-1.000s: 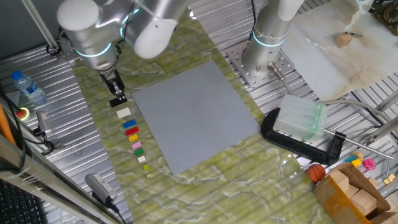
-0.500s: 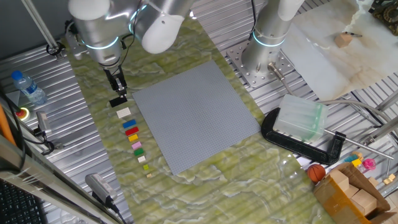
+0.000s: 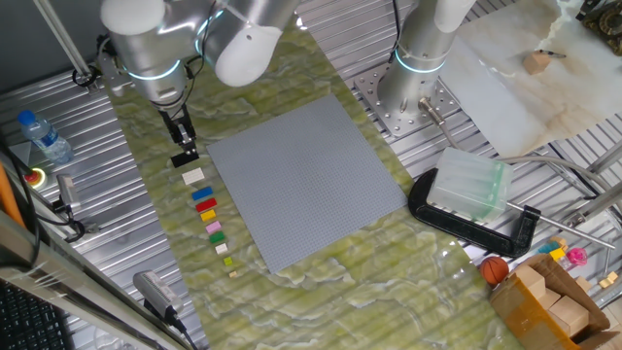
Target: Build with small Lego blocks
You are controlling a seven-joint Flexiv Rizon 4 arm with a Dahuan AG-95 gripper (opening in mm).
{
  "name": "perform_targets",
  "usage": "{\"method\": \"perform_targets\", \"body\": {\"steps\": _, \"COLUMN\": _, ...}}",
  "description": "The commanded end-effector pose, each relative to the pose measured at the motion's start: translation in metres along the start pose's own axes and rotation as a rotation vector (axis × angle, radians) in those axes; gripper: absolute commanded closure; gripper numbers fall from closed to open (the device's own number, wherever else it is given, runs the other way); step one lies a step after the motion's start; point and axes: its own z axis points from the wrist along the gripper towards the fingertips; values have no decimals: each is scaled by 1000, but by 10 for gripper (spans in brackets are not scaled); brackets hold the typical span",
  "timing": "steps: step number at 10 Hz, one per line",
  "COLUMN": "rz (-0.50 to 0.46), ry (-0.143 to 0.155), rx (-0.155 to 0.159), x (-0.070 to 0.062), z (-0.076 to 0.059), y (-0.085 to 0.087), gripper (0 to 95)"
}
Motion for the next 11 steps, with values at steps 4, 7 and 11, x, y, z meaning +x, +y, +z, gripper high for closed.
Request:
{"method": "perform_targets", "body": {"steps": 4, "rz": 0, "ry": 1, "rx": -1, "x": 0, "z": 0, "y": 0, "gripper": 570}}
{"method": "perform_targets", "body": {"steps": 7, "rz": 0, "ry": 1, "rx": -1, "x": 0, "z": 0, "y": 0, "gripper": 570}}
{"method": "perform_targets", "body": {"steps": 11, "rz": 14, "ry": -9, "rx": -64, "x": -2, "z": -72, "y": 35, "gripper": 760}}
